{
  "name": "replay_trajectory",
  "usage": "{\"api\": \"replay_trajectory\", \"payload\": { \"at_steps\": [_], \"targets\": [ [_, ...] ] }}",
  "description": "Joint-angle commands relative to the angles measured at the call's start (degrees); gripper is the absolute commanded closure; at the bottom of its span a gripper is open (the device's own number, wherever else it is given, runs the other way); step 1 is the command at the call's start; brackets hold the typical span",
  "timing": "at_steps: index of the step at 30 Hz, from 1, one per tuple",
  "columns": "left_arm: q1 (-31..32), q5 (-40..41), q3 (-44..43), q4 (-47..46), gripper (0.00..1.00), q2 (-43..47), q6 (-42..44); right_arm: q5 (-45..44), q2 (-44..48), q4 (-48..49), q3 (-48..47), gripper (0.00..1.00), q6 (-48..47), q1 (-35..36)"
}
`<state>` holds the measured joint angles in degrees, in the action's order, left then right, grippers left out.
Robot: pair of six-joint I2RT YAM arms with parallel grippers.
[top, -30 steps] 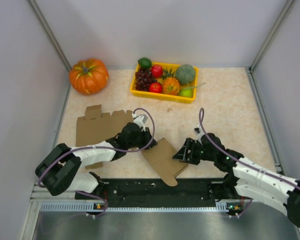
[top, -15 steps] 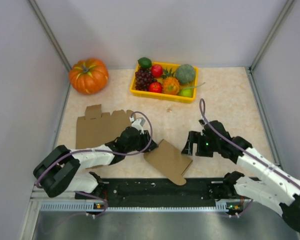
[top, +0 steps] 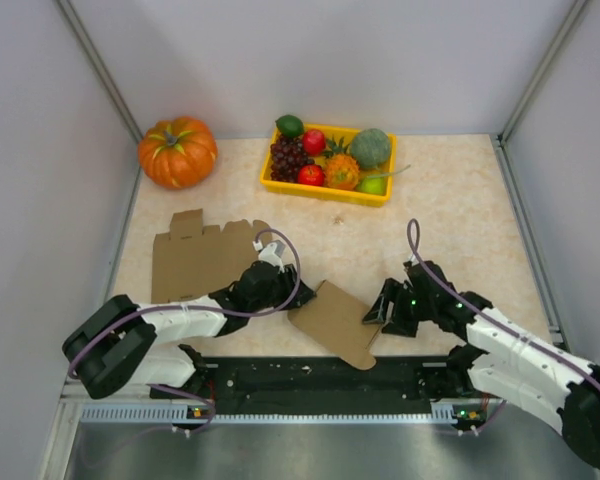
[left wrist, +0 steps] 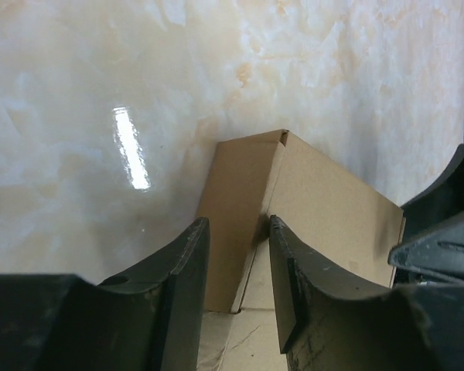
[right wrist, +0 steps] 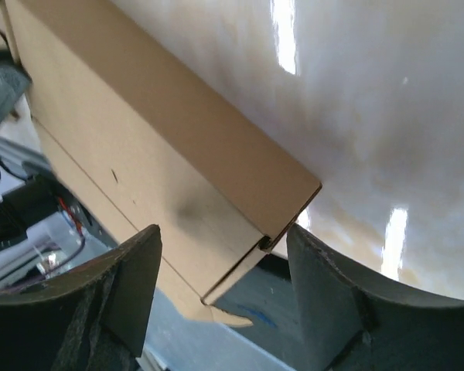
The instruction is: Fold the paper box
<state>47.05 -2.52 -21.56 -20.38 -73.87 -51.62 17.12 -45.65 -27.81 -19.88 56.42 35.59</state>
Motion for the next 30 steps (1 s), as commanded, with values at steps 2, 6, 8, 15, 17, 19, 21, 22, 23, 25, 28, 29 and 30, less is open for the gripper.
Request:
{"api": "replay_trajectory", "payload": {
  "at_steps": [2,6,8,15,17,19,21,22,23,25,28,29,30],
  "targets": [
    [0.24,-0.29,1.26,-1.33,0.60,0.22,-0.68,4.48,-15.99,20.23,-6.92,0.36,-6.05,-5.52],
    [0.06,1.20,-0.67,-0.28,0.59,-0.58,0.20,7.22,-30.79,23.59,-18.66,0.37,-13.26,-7.82],
    [-0.46,1.73,-2.25,1.73,0.53,-0.58,1.25,8.71,-36.59,20.28,-25.86,0.35,-17.99,-9.04],
    [-3.18,7.80,-3.14,15.18,0.28,11.45,10.38,-8.24,-37.51,5.49,-28.12,0.08,-31.80,-9.31],
    [-3.80,7.01,-3.14,17.74,0.25,15.92,11.88,-12.43,-32.42,3.05,-25.84,0.07,-32.43,-8.70],
    [-4.33,4.21,-2.17,18.10,0.25,17.43,13.29,-13.78,-27.95,2.33,-24.69,0.06,-32.34,-7.83],
    [-5.30,-1.24,-2.00,18.02,0.33,18.23,12.68,-9.59,-26.08,3.46,-22.93,0.06,-31.82,-7.82],
    [-5.39,-2.99,-1.64,16.18,0.35,18.49,12.77,-7.22,-25.64,4.69,-22.49,0.08,-31.81,-7.39],
    [-5.30,-4.58,-1.21,14.51,0.35,18.15,13.03,-2.93,-25.46,6.00,-21.53,0.11,-31.73,-7.12],
    [-5.47,-3.98,-0.50,11.52,0.28,16.57,13.03,-0.18,-25.98,10.66,-20.47,0.14,-30.68,-6.94],
    [-5.91,-5.64,-3.66,11.07,0.30,9.20,13.91,3.35,-29.14,15.40,-19.67,0.25,-29.88,-6.85],
    [-6.18,-6.35,-4.27,10.72,0.32,5.61,14.17,5.18,-29.93,16.90,-19.15,0.35,-30.14,-6.85],
    [-6.26,-7.48,-5.58,10.71,0.35,4.01,14.26,5.55,-31.33,17.87,-18.88,0.37,-30.67,-6.77]
  ]
}}
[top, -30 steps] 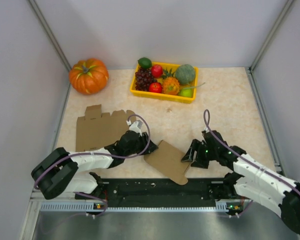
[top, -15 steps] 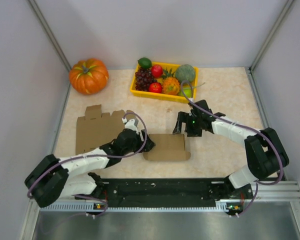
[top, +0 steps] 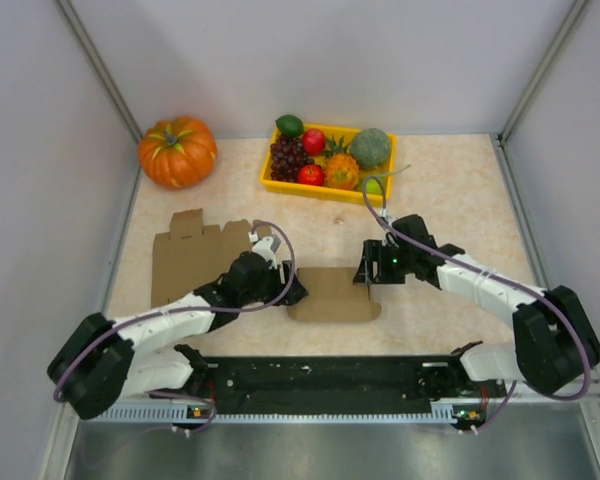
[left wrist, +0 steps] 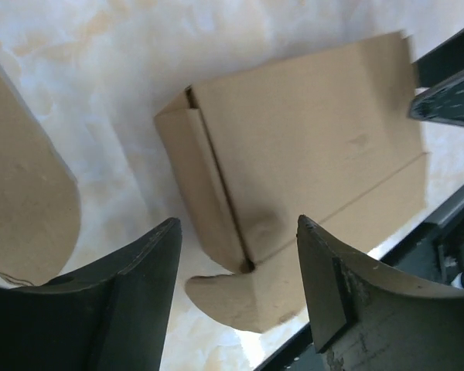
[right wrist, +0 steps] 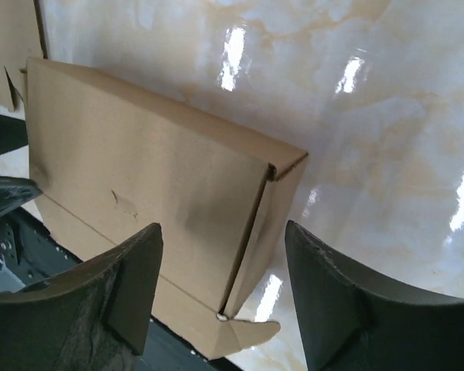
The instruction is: Fold the paper box
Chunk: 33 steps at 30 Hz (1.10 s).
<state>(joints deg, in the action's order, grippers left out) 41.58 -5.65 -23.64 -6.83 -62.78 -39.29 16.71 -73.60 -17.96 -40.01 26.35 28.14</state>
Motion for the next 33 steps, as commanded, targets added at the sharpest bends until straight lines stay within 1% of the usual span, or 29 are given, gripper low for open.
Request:
{"api": "replay_trajectory", "payload": {
  "at_steps": [1,3,4,5,6,7,8,9,10,11,12,13,14,15,16,17,18,19,20,21,22,23,25,26,28,30,32,33],
  "targets": [
    [-0.89,-4.02,-3.69,-2.92,0.38,-8.48,1.85,4.49,-3.74,7.76,1.25,0.37,-0.51,0.60],
    [-1.33,-3.76,-3.61,-4.85,0.43,-12.00,1.06,5.00,-4.01,7.32,1.16,0.38,-1.12,0.77],
    [-1.59,-4.02,-3.43,-5.64,0.46,-12.88,0.79,1.61,-3.57,6.19,0.81,0.38,-1.47,1.12],
    [-2.11,-4.54,-3.17,-7.04,0.52,-13.93,0.10,-2.08,-2.87,0.87,-1.45,0.33,-2.26,2.26],
    [-2.38,-5.07,-2.39,-7.67,0.55,-14.03,-0.26,-6.99,-1.38,-3.10,-3.22,0.28,-4.53,5.84],
    [-2.56,-5.59,-1.94,-7.93,0.56,-13.77,-0.44,-17.66,-0.32,-6.01,-4.89,0.21,-5.25,8.66],
    [-2.73,-5.60,-1.59,-7.94,0.57,-12.81,-0.61,-21.24,0.47,-10.04,-7.34,0.10,-5.60,10.69],
    [-2.91,-5.34,-0.72,-7.94,0.57,-12.02,-0.61,-22.41,1.09,-10.86,-7.89,0.06,-4.65,11.92],
    [-3.00,-5.25,-0.27,-7.94,0.55,-11.14,-0.70,-21.29,2.49,-11.13,-7.80,0.03,-3.51,11.33],
    [-3.17,-5.25,0.08,-7.85,0.52,-9.57,-0.35,-19.89,2.93,-9.48,-6.59,0.02,-2.89,10.28],
    [-3.35,-5.42,0.43,-7.50,0.50,-8.94,-0.26,-17.87,3.37,-7.99,-5.53,0.02,-1.40,7.05],
    [-3.52,-5.42,0.35,-7.06,0.48,-8.33,-0.18,-11.94,4.25,-5.71,-4.21,0.04,-0.69,5.19],
    [-3.79,-5.69,0.35,-6.80,0.45,-7.62,0.17,-8.92,4.69,-3.34,-1.42,0.10,0.01,3.26],
    [-3.88,-6.12,0.09,-6.62,0.40,-7.36,0.26,-6.97,5.04,0.51,-0.34,0.13,1.41,2.19],
    [-3.96,-6.65,0.00,-6.62,0.39,-7.35,0.35,-4.26,4.70,1.51,0.36,0.16,1.69,0.79],
    [-4.31,-7.70,-0.18,-6.62,0.37,-7.44,0.35,-3.79,4.26,1.95,0.89,0.24,1.60,0.78],
    [-4.49,-8.14,-0.62,-6.53,0.34,-7.53,0.35,-3.53,3.91,3.26,1.33,0.26,1.60,0.69],
    [-4.67,-8.50,-0.71,-6.70,0.32,-7.88,0.35,-1.44,3.30,4.15,1.95,0.30,1.60,-0.27],
    [-5.36,-9.11,-0.79,-7.14,0.29,-8.23,0.09,0.06,2.51,5.29,3.26,0.37,1.77,-0.98],
    [-5.98,-11.38,-0.80,-7.67,0.28,-8.67,-0.17,1.12,2.24,6.26,4.14,0.40,2.73,-1.85],
    [-6.68,-12.97,-0.80,-9.06,0.23,-10.06,-0.52,3.31,2.24,9.05,5.28,0.43,3.18,-2.82],
    [-8.34,-14.98,-0.88,-9.43,0.18,-10.86,-1.05,4.63,2.41,10.38,7.55,0.51,3.70,-4.92],
    [-10.20,-19.64,-0.80,-10.65,0.13,-12.79,-1.66,6.31,2.32,11.88,9.15,0.58,4.68,-6.60],
    [-11.86,-21.05,-0.45,-13.01,0.11,-13.15,-2.71,6.93,2.32,12.41,10.38,0.62,4.76,-8.09],
    [-13.01,-24.91,0.96,-16.09,0.11,-14.20,-4.04,8.33,2.94,13.73,12.40,0.62,5.55,-9.33],
    [-13.37,-26.86,1.14,-19.44,0.11,-15.26,-5.79,10.35,2.85,16.80,13.98,0.63,6.43,-12.22],
    [-13.37,-29.67,1.49,-22.86,0.11,-17.36,-8.16,12.81,2.24,19.34,15.83,0.67,6.87,-13.63],
    [-13.37,-30.55,2.01,-26.36,0.11,-18.16,-9.22,13.43,1.80,19.88,16.27,0.68,6.79,-14.94]
  ]
}}
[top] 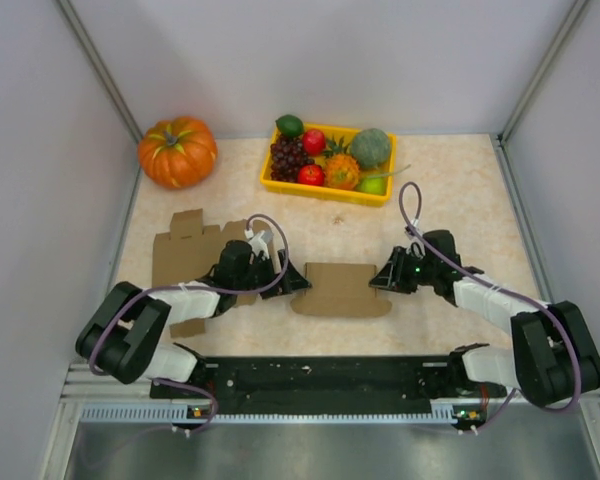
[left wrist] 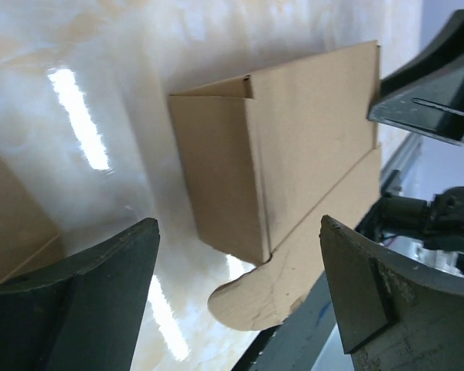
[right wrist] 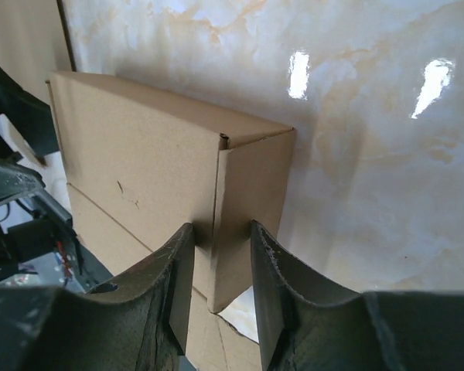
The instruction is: Fold the paper box
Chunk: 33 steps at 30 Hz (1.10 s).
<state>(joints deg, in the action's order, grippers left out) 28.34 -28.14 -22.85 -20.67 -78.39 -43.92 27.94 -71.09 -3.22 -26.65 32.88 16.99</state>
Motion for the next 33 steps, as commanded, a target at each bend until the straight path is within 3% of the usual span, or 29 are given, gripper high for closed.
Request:
{"api": "replay_trajectory", "payload": {
  "at_steps": [1,6,12,20,28,33],
  "targets": [
    [-0.12,-8.85,1.40,-14.56,0.10,-4.12,-5.38,3.68,-1.41,5.94,3.97,0.68,0.25,-4.42],
    [-0.04,-9.83,1.58,-18.71,0.07,-6.86,-8.11,7.65,-3.26,10.52,6.62,0.68,1.57,-8.29],
    [0.31,-4.03,0.79,-12.11,0.08,-5.54,-8.20,9.05,-4.84,11.31,7.49,0.68,2.89,-12.51],
    [2.16,-5.26,-0.53,-19.58,0.07,-12.40,-13.12,11.78,-8.27,12.80,7.41,0.69,3.68,-14.70],
    [4.09,1.15,-1.05,-10.02,0.08,-9.60,-14.79,10.55,-9.42,11.13,7.67,0.71,4.20,-18.21],
    [5.15,0.55,-1.23,-14.31,0.05,-10.46,-15.14,11.87,-9.86,11.75,7.76,0.71,3.94,-18.75]
  ]
}}
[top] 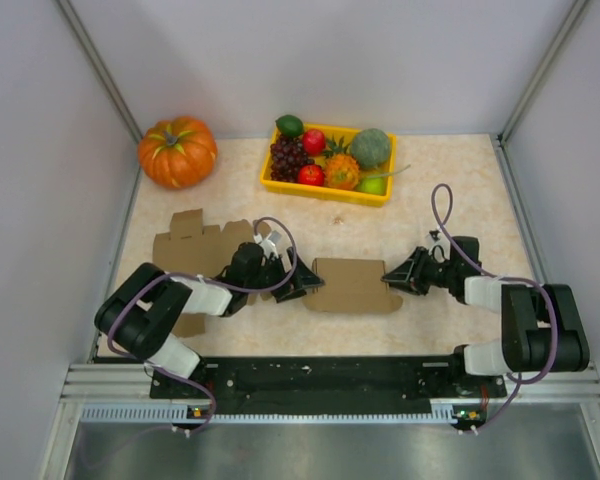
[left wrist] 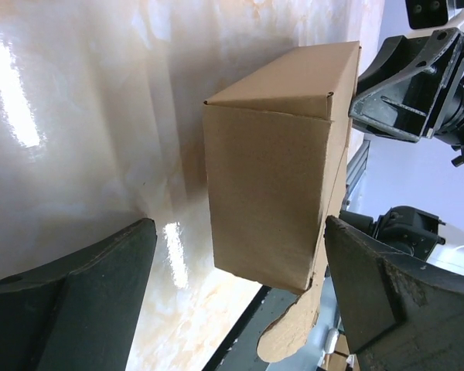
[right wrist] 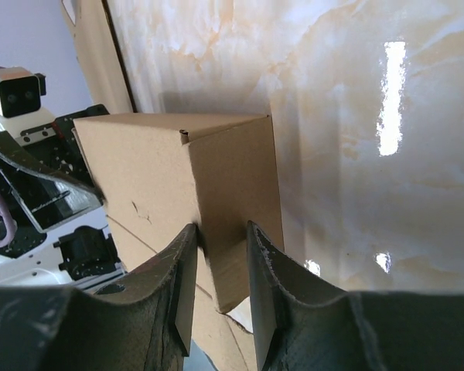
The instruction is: Fold the paper box
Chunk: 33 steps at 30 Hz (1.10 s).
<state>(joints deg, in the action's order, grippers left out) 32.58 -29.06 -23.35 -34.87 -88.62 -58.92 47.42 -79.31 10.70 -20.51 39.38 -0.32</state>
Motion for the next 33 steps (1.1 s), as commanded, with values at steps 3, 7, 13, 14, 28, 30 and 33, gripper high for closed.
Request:
{"api": "replay_trajectory", "payload": {
  "at_steps": [3,7,13,14,28,30,33],
  "targets": [
    [1.96,-0.55,-2.22,-4.23,0.05,-3.21,-0.85,-7.60,-1.64,-2.09,1.53,0.71,-2.64,-1.44],
    [2.93,-1.79,-2.49,-11.52,0.07,-6.39,-3.92,-7.52,-1.82,-1.82,1.44,0.71,-2.64,-1.44],
    [3.02,-4.33,-1.70,-21.81,0.39,-8.59,-8.40,-6.64,-1.47,-0.51,1.62,0.70,-2.90,-0.92],
    [3.02,-4.17,-1.35,-22.43,0.48,-8.33,-8.84,-6.55,-1.03,-0.76,1.62,0.68,-3.16,-0.22],
    [-3.39,-8.64,-2.37,5.14,0.54,10.21,-8.16,-41.24,25.35,-41.79,-30.89,0.01,-24.15,40.15],
    [-4.10,-9.26,-4.93,15.24,0.52,13.02,-6.14,-51.39,21.94,-43.73,-35.27,0.01,-31.09,48.97],
    [-5.76,-11.28,-8.19,22.73,0.51,15.31,-6.82,-66.24,18.24,-45.42,-37.49,0.01,-39.10,64.88]
  ]
}}
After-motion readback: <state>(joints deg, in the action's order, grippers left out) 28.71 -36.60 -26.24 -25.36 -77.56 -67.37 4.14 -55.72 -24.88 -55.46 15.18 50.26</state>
